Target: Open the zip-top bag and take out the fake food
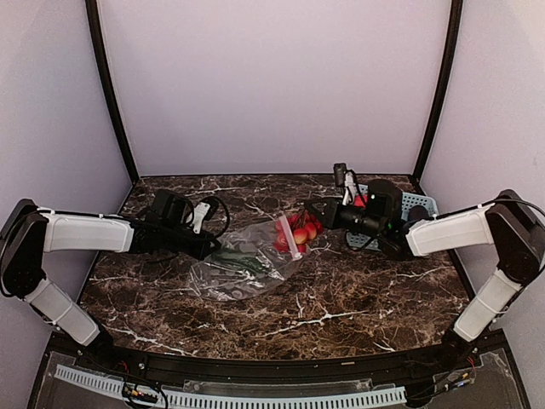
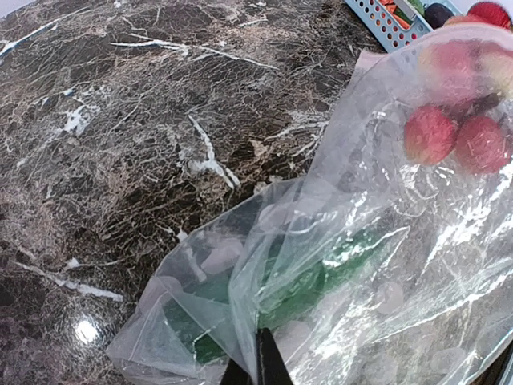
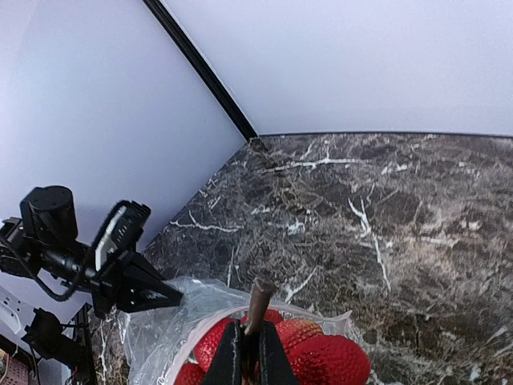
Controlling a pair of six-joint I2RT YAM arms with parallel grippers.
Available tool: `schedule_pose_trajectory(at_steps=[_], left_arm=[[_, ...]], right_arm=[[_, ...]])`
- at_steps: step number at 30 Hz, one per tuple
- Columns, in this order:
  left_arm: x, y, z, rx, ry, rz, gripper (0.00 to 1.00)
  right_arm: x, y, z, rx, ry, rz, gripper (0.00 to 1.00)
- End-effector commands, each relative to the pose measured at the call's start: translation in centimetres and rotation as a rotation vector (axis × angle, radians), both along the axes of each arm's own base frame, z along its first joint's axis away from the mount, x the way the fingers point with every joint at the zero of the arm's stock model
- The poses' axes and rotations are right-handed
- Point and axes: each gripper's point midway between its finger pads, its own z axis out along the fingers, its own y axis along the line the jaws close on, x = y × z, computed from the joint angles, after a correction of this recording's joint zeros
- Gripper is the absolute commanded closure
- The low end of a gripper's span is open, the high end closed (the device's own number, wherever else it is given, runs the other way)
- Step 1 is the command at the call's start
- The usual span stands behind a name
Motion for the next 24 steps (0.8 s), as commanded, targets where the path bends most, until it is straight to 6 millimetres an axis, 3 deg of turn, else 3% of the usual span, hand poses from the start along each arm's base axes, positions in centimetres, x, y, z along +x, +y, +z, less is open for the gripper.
schedule_pose_trajectory(at_steps=[1,8,16,24], left_arm=[[-0.3,0.3,0.2,0.013,-0.015,-0.008,0.99],[-0.3,0.3,0.3,0.013,-0.016,-0.013,0.99],[-0.3,0.4,0.6,0.022,-0.035,-0.020,0.99],[0.0,0.1,1.1,0.034,-0.044,-0.042,0.99]], right_arm=[[1.5,-1.9,6.9,0.034,-0.172,-0.060,1.00],[2.6,-5.0,9.5,0.049,-0.213,-0.109,1.00],[2.1,-9.1,12.2,-0.022,-0.271,-0.171,1.00],[2.7,-16.4,11.3,-0.218,-0.252,-0.383,1.00]])
